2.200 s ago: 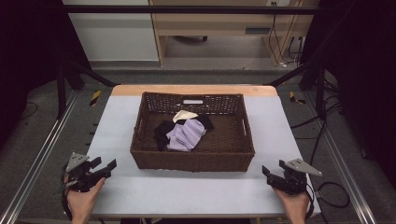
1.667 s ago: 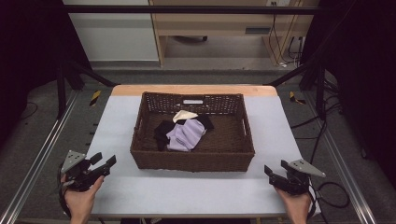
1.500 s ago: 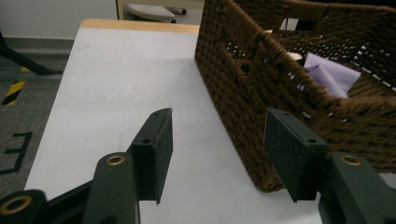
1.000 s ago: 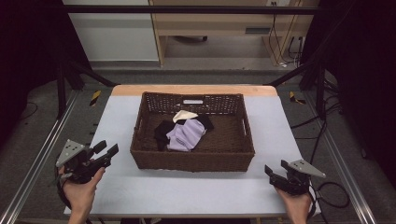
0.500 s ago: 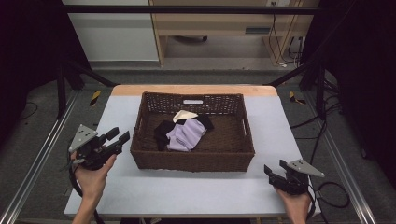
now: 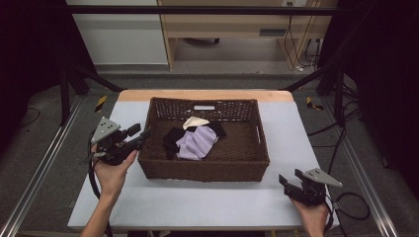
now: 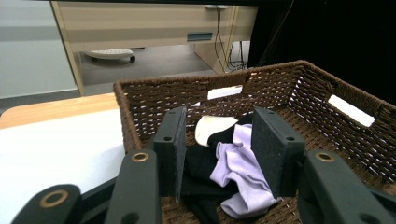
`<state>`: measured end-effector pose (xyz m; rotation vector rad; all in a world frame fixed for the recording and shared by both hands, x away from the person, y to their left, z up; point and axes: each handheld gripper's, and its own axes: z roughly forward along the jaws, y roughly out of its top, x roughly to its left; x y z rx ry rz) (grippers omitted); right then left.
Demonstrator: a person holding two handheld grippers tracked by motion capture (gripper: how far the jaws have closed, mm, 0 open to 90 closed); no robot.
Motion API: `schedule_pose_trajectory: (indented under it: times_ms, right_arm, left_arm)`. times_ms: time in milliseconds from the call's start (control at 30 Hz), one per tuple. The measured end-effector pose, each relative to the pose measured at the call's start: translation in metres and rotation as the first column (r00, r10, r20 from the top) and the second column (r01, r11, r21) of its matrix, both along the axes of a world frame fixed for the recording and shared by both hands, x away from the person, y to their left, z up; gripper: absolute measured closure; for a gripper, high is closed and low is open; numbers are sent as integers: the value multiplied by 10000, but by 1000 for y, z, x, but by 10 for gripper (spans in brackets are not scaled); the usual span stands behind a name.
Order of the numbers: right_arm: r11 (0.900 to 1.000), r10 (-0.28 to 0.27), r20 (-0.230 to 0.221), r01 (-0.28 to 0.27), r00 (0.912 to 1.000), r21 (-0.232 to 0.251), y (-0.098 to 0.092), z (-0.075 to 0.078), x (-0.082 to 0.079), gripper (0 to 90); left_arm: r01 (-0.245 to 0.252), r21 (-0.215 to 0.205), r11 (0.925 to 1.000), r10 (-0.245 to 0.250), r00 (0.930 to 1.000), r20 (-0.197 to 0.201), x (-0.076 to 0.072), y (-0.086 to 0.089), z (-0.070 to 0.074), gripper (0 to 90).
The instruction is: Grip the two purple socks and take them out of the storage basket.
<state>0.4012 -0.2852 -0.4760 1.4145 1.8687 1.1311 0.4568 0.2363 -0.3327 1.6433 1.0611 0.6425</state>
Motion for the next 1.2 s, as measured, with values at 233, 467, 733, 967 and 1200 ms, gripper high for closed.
schedule_pose_trajectory:
  times_ms: [233,467,733,967,1200]
  right_arm:
    - [10000,18,-12,-18,10000,-10,0,0,1,339]
    - [10000,36,-9,-36,10000,-20,1,0,1,344]
    - [10000,33,-23,-33,10000,-10,1,0,2,345]
    - [10000,40,-60,-40,10000,-17,1,0,2,347]
    - [10000,55,-65,-55,10000,-14,1,0,2,348]
  left_arm:
    - [46,143,9999,-47,10000,31,13,-13,6,576]
    - [75,393,9992,-72,9999,-78,28,-29,6,596]
    - [269,587,9979,-260,9995,-156,46,-48,5,597]
    - [340,765,9965,-317,9990,-313,63,-57,0,606]
    - [297,1037,9942,-261,9990,-364,78,-67,-5,597]
